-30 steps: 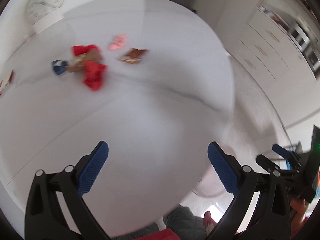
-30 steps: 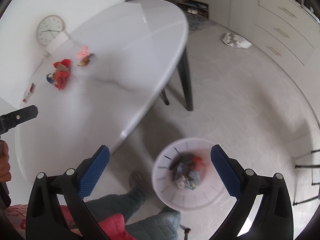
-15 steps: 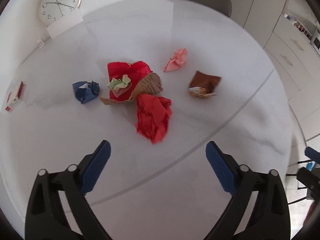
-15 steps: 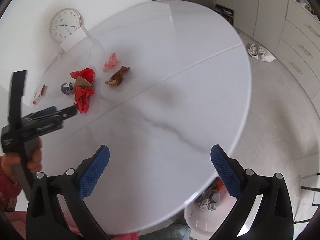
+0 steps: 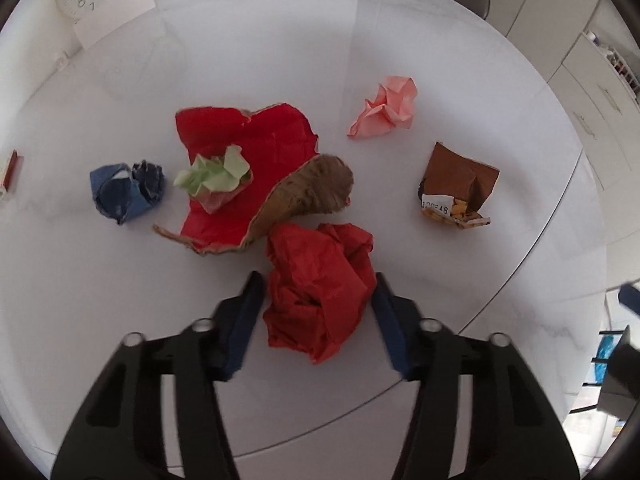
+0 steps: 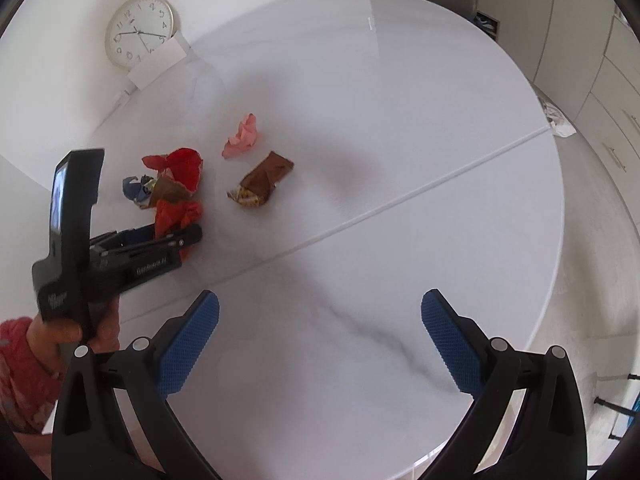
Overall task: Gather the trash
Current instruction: 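Move the left tool back to the table and grasp the red crumpled paper, then grasp the brown wrapper with the right tool while the left tool holds the red paper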
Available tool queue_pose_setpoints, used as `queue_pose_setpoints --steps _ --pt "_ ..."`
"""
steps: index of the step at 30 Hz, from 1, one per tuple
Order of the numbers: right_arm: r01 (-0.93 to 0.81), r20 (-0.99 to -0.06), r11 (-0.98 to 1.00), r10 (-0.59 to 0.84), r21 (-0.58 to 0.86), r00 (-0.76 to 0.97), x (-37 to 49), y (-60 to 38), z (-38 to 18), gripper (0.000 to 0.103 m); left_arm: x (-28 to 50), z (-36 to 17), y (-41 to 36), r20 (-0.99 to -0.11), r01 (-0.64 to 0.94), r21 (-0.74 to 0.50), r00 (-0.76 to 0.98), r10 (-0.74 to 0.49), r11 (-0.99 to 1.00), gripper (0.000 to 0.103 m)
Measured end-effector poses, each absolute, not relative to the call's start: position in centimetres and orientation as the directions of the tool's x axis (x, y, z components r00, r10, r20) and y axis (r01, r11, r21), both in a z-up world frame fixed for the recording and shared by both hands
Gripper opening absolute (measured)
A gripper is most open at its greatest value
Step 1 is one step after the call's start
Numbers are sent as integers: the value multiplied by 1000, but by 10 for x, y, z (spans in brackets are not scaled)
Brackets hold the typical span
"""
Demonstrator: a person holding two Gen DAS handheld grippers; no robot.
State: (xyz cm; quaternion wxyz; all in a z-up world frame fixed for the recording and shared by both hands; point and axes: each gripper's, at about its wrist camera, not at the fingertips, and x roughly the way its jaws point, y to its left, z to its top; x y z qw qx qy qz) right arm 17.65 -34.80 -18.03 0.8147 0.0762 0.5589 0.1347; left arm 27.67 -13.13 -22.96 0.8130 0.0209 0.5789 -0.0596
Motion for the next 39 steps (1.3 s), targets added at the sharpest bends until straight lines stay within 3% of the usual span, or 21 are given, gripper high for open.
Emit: queue_pose_setpoints --steps 5,14,19,26,28,33,39 --pt "-131 -891 948 317 289 325 207 -330 -185 100 278 -226 -131 -946 153 -42 313 -88 987 35" --pt "47 -919 954 270 295 288 266 -290 -211 100 263 -189 -96 -916 65 -124 376 -140 990 35" --pt "47 -946 976 194 213 259 277 -266 -221 73 248 -173 -86 -905 51 -119 405 -129 992 35" --pt "-4 -961 996 87 89 261 278 -243 -225 52 233 -171 -57 -895 80 -166 405 -185 983 35" --pt "-34 -960 996 84 78 268 277 -238 -223 38 230 -172 -54 -894 87 -172 404 -193 981 35" --pt "-41 -955 992 125 119 269 269 -242 -221 30 224 -174 -50 -896 101 -175 396 -201 979 35" --pt "-18 -932 978 202 206 302 250 -268 -208 30 216 -163 -57 -886 148 -153 417 -202 977 35"
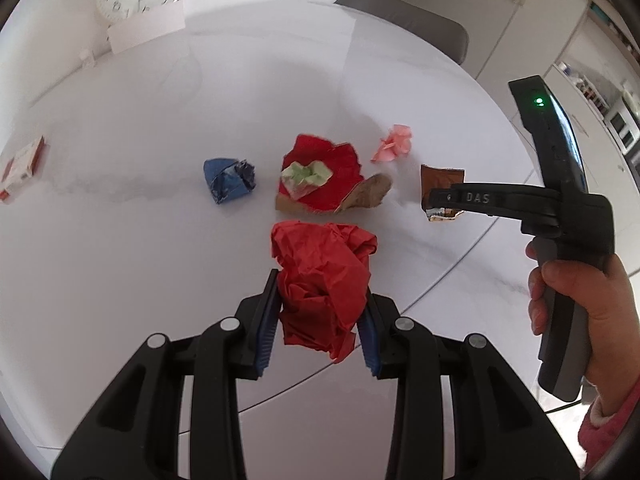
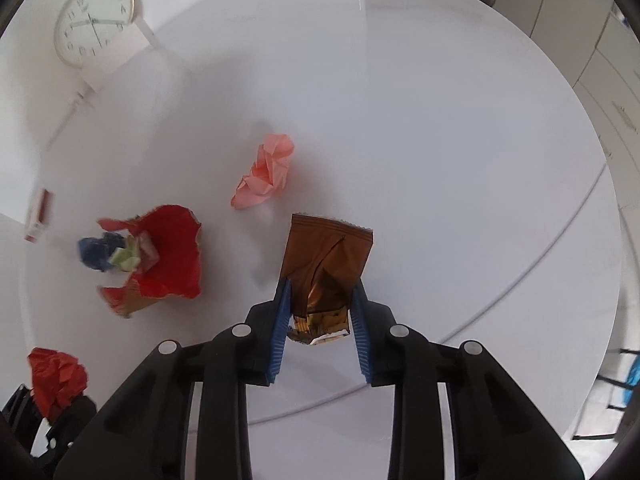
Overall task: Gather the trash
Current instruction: 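Grasp the brown wrapper with the right tool while the left tool holds the red paper, then drop the brown wrapper into the bin with the right tool while the left tool releases the red paper there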
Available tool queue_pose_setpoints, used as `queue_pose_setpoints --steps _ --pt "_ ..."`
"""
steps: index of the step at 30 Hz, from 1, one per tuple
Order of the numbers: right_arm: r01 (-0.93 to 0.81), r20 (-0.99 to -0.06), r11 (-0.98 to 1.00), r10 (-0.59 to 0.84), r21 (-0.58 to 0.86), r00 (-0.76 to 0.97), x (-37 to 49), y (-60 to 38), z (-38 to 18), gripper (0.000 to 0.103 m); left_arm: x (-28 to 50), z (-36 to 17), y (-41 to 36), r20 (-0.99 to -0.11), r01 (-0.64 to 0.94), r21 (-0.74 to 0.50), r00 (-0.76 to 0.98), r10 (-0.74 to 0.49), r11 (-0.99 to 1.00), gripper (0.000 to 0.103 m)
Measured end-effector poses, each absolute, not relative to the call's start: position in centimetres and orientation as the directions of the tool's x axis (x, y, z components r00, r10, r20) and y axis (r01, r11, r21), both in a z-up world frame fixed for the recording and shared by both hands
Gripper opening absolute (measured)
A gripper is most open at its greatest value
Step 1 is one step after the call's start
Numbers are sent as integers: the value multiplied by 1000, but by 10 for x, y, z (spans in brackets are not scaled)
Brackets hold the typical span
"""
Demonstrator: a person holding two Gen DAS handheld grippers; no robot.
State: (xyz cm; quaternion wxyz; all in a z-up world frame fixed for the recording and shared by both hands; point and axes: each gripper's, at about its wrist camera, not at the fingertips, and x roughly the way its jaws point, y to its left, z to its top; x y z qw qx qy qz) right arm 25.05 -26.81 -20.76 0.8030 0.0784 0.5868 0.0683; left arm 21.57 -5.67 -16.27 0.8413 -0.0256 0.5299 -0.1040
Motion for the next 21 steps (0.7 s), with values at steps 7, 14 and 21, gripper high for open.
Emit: queue_pose_setpoints --steps 7,14,21 --pt "-10 -879 946 304 323 368 180 -332 -175 30 189 -143 -96 -876 249 -125 426 -225 960 35" --pt "83 -885 961 208 265 416 60 -422 -161 30 143 -130 -166 -876 372 -190 353 -328 909 35" --pt "194 -941 959 140 206 309 -28 -494 -221 30 100 -129 -239 -885 476 -195 292 -363 858 35"
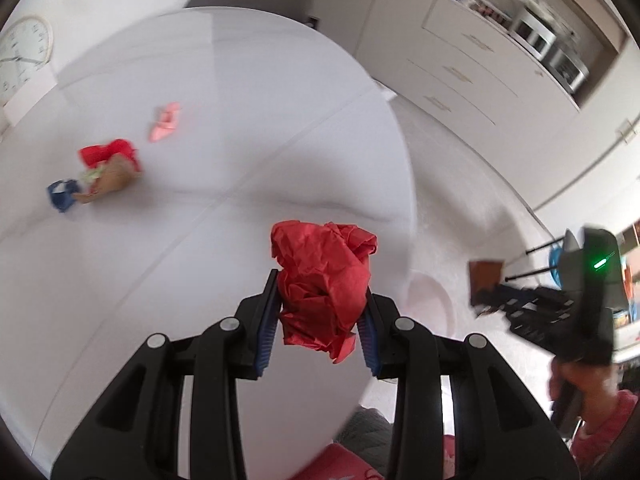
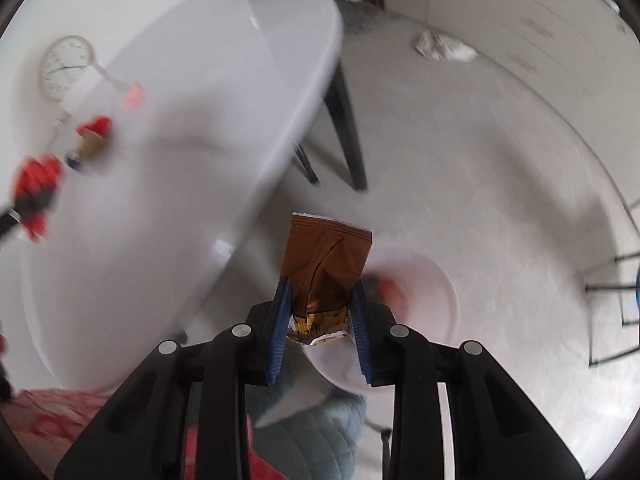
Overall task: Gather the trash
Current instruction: 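Drop the brown wrapper into the bin with the right tool while the left tool releases the red paper there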
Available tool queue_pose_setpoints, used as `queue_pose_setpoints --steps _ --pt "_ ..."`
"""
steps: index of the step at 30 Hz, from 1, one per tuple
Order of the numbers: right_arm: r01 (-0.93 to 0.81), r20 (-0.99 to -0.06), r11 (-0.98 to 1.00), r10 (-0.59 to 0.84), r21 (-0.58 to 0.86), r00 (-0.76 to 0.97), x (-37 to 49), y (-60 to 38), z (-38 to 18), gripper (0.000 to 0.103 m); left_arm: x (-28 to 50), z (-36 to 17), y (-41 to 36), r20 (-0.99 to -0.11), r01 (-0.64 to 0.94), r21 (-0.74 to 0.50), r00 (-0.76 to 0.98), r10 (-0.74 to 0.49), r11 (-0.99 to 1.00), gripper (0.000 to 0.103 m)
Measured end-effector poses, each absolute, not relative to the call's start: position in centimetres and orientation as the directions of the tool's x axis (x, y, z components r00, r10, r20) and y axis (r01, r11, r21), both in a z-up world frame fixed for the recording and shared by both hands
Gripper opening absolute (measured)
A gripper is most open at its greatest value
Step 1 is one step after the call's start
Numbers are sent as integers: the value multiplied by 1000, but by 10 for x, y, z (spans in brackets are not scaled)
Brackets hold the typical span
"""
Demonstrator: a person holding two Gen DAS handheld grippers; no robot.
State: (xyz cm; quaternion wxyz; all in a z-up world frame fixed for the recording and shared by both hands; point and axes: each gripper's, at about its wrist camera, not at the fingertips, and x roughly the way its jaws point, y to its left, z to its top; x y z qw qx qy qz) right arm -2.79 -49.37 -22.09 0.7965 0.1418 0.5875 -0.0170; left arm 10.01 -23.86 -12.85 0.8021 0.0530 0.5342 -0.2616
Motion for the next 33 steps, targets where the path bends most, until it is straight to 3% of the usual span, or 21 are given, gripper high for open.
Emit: queue_pose_setpoints --steps 5,6,7,9,13,29,31,33 --pt "185 -962 968 120 168 244 -46 -508 -268 32 77 -133 -273 -905 514 -164 261 -336 842 35" --pt "176 -963 969 128 172 236 -48 -510 -276 41 73 -134 -278 -908 518 -163 254 -332 840 35" --pt "173 -964 969 134 176 229 -47 -509 -280 70 69 -136 -283 -912 524 -161 246 -329 837 35" --pt "176 -971 974 105 144 215 -47 -511 -284 101 60 -138 -291 -916 534 -151 241 -321 832 35" --pt "169 -977 982 51 87 207 -49 -513 -285 100 46 -140 -306 -921 553 -142 230 -314 821 35" --pt "256 -955 961 25 105 297 -108 -590 -242 100 -3 -165 -386 -934 646 -182 122 -335 742 37" --pt "261 -952 960 23 106 305 -113 -594 -241 100 -7 -167 -394 -934 655 -196 101 -342 730 52" --pt "266 -950 958 21 108 312 -117 -598 -239 100 -12 -166 -400 -933 654 -185 116 -339 733 87"
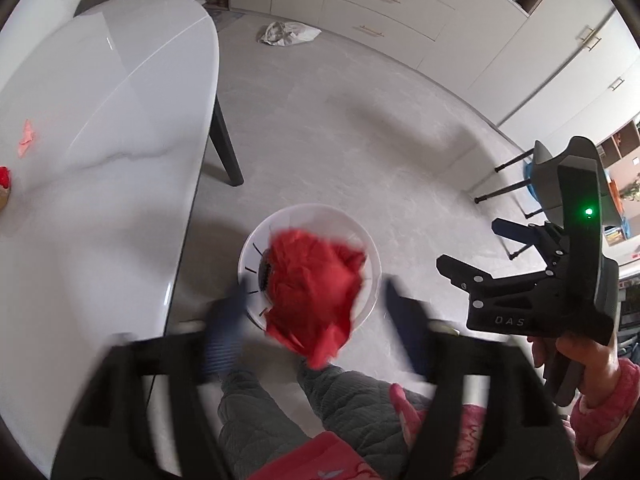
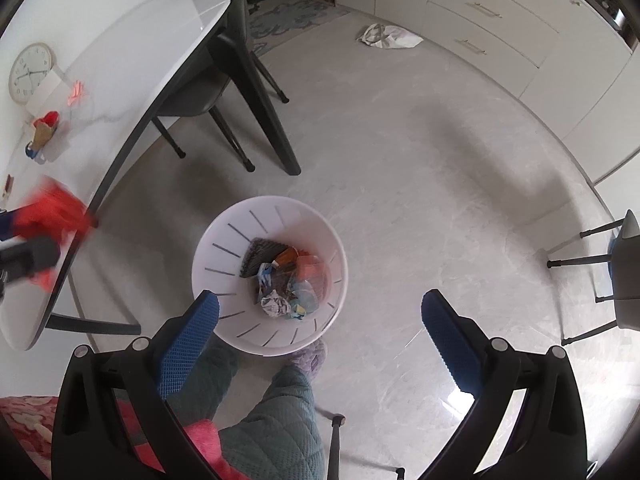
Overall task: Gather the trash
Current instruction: 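Drop the brown wrapper into the bin with the right tool while the left tool releases the red paper there, then move both tools back over the table toward the remaining paper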
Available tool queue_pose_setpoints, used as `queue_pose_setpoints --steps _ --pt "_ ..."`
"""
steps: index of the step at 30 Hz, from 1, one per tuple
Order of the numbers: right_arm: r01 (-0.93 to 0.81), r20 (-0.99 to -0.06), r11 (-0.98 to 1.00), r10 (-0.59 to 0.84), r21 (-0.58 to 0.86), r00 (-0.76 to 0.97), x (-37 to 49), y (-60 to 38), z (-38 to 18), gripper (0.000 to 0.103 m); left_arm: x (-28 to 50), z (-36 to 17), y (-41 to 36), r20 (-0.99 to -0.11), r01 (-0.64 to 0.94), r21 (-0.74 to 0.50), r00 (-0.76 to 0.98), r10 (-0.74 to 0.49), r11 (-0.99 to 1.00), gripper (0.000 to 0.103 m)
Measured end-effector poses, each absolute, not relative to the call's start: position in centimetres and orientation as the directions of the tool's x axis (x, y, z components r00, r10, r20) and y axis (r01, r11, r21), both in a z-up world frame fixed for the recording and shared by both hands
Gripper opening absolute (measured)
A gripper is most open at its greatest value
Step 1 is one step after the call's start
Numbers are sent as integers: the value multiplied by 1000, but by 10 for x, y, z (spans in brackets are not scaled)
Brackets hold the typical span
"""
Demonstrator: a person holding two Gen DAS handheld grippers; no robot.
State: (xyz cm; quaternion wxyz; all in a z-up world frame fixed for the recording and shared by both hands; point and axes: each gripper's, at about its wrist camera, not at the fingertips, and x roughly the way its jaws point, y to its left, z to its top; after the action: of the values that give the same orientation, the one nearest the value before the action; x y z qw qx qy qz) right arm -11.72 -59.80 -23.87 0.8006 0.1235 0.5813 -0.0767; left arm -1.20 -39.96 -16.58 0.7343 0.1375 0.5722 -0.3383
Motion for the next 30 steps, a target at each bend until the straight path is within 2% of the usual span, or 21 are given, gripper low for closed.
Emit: queue_pose_setpoints --steps 2,20,30 --pt "271 -947 956 19 111 320 -121 -600 -237 100 -17 -161 -400 -930 660 -167 142 -340 732 95" --pt "228 -934 966 31 119 355 -107 -578 -219 100 -9 -141 -378 -922 606 -146 203 -330 782 95" --pt "103 -888 981 102 165 449 -45 -515 -175 100 42 -119 -288 -902 432 -107 337 -271 895 95"
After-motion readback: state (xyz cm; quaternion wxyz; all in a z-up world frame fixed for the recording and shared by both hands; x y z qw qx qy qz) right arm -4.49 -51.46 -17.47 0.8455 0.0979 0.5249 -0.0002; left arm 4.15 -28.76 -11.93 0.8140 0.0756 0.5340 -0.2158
